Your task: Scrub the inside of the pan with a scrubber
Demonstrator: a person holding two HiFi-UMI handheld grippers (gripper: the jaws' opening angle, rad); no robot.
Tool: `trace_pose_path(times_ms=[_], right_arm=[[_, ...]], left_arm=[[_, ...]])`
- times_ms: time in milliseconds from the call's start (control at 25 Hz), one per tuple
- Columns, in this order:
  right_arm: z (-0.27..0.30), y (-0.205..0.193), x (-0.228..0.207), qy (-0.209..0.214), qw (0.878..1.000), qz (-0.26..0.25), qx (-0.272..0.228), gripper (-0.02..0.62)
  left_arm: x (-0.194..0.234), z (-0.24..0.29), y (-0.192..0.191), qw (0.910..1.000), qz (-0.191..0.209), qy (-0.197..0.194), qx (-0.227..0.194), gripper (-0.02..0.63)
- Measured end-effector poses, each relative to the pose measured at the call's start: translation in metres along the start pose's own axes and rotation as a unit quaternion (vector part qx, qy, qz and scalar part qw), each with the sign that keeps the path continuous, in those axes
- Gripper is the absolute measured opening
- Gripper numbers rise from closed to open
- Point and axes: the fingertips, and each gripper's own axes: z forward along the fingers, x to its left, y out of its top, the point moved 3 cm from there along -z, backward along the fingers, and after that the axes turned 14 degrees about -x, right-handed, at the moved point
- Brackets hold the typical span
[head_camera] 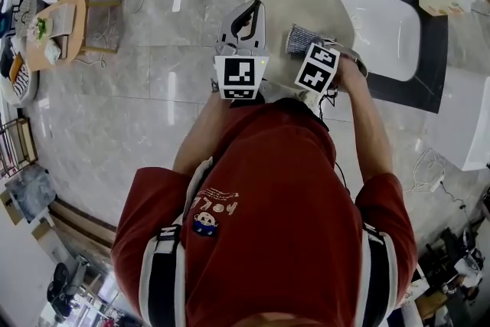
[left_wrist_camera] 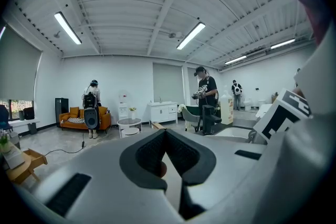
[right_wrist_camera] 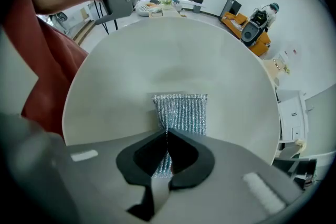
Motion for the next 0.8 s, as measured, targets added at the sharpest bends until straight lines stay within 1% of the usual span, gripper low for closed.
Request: trace_pose_path(times_ms=[160, 280, 360, 440, 520, 600, 720, 800], right_arm=[[-0.014, 0.001, 0.000, -0.015, 0.999, 0.022, -0.028, 0.018], [-0.025, 0.005, -0.003, -0.031, 0.997, 0.039, -0.067, 0.018], [-0.035, 0.007, -0.009, -0.050, 0.992, 0.058, -0.103, 0.018], [-0.047, 0.011, -0.017, -0.075, 0.983, 0.085, -0.147, 0.018], [-0.061, 0.014, -0.026, -0.103, 0.969, 0.115, -0.195, 0.018], [-0.078, 0.016, -0.035, -0.133, 0.950, 0.143, -0.242, 0.018], [-0.105, 0.018, -0.049, -0.177, 0.918, 0.177, -0.306, 0.018], [-0.125, 0.019, -0.057, -0.205, 0.893, 0.196, -0.350, 0.018]], left_arm=[[-0.002, 0.001, 0.004, 1.0000, -0.008, 0.002, 0.000, 0.005], [-0.004, 0.005, 0.006, 1.0000, -0.007, 0.004, -0.005, 0.005], [-0.007, 0.007, 0.011, 0.9999, -0.009, 0.005, -0.010, 0.005], [-0.009, 0.009, 0.015, 0.9998, -0.014, 0.008, -0.014, 0.005], [-0.011, 0.010, 0.018, 0.9996, -0.019, 0.009, -0.018, 0.005], [-0.015, 0.011, 0.024, 0.9994, -0.024, 0.008, -0.023, 0.005], [-0.023, 0.013, 0.032, 0.9990, -0.034, 0.006, -0.029, 0.005], [-0.029, 0.014, 0.039, 0.9986, -0.039, 0.004, -0.035, 0.006]])
